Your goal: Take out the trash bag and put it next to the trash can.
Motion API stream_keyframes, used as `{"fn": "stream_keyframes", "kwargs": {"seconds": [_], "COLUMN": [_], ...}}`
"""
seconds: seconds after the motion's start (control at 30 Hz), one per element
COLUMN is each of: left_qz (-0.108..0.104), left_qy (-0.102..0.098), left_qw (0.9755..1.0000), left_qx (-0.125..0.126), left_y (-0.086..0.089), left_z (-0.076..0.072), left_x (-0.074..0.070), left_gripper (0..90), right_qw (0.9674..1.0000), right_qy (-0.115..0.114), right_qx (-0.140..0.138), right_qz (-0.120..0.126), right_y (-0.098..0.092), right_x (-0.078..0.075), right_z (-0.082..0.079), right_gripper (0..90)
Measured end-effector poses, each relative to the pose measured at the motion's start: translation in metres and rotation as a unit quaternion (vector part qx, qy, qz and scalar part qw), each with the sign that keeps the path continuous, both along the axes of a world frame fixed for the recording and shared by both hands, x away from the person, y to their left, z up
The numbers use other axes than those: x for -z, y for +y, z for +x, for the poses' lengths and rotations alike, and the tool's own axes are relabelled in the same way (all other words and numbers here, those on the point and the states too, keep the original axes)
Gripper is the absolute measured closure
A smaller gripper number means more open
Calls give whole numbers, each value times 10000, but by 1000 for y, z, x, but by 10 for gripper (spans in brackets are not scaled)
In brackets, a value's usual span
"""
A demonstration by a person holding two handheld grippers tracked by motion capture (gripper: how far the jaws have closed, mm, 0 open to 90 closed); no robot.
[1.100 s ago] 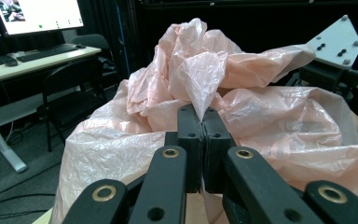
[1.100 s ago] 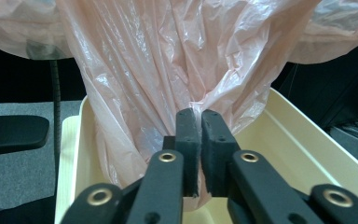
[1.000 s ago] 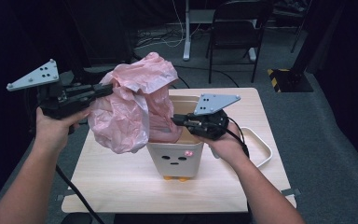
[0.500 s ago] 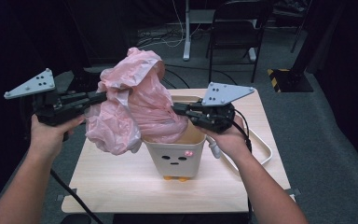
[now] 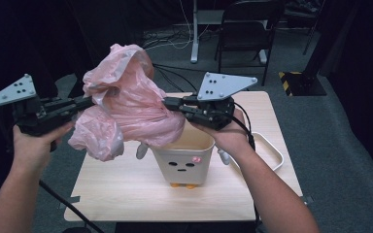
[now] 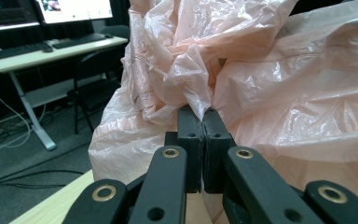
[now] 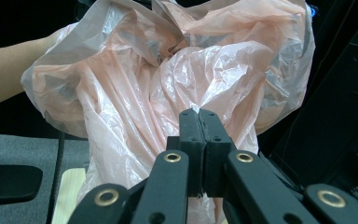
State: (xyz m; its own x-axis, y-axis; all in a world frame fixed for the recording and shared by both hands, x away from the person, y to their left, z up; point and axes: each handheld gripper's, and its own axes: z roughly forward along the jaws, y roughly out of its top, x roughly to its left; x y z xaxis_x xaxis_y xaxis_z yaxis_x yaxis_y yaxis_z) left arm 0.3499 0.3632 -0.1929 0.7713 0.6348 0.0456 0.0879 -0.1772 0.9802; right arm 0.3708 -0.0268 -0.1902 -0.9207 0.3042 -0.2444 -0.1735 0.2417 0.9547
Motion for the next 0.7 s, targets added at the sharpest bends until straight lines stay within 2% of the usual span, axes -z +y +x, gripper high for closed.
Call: {"fn": "stream_keyframes", "kwargs": {"seconds": [0.27, 0.4, 0.7], "left_qz": [-6, -128, -205], "left_qy": [-79, -149, -354], "left_qw": [9998, 9993, 9980], "left_qx": [-208, -309, -473], "left_y": [14, 24, 38], "left_z": [-14, -21, -36], "left_x": [-7, -11, -29], "left_gripper": [885, 885, 886], "right_qw": [9997, 9994, 9979], "right_qy": [-57, -52, 40], "right_qx": [-225, -327, -611], "right_qz": [-78, -126, -223], "right_y": [17, 25, 44], "right_x": [-8, -6, 3], "right_z": [-1, -1, 0], "right_gripper": [889, 889, 889]}}
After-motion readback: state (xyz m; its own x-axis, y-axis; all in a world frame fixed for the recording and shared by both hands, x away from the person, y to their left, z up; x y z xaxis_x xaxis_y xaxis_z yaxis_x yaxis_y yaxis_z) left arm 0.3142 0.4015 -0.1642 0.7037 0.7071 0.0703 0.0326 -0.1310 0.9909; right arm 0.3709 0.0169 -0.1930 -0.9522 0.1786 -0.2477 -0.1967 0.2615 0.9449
